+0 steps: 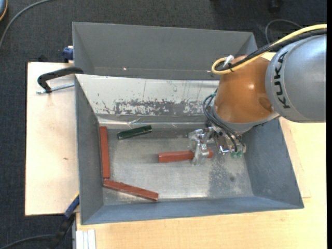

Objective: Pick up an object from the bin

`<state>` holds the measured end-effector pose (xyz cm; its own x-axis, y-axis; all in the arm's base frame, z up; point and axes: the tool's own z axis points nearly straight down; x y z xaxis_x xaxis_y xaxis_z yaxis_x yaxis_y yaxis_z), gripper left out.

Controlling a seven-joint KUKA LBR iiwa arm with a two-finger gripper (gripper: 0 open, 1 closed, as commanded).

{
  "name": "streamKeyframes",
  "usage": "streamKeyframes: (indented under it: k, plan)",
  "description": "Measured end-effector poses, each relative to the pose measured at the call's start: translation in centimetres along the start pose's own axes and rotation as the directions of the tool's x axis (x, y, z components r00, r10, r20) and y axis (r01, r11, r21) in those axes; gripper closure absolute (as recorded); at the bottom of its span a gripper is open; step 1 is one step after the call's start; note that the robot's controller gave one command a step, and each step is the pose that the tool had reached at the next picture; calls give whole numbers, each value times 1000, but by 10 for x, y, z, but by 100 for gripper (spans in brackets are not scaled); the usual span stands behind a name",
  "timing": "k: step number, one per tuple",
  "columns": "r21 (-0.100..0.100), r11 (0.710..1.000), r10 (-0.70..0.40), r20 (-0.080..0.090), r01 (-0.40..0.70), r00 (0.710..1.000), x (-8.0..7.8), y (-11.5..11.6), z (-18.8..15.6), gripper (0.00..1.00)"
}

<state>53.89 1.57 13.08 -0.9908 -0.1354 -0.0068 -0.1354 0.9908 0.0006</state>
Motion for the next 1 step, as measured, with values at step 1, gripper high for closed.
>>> streamKeyframes:
  k: [1]
  plan:
    - [0, 1000, 1, -1, -1, 1000, -2, 1, -41, 100]
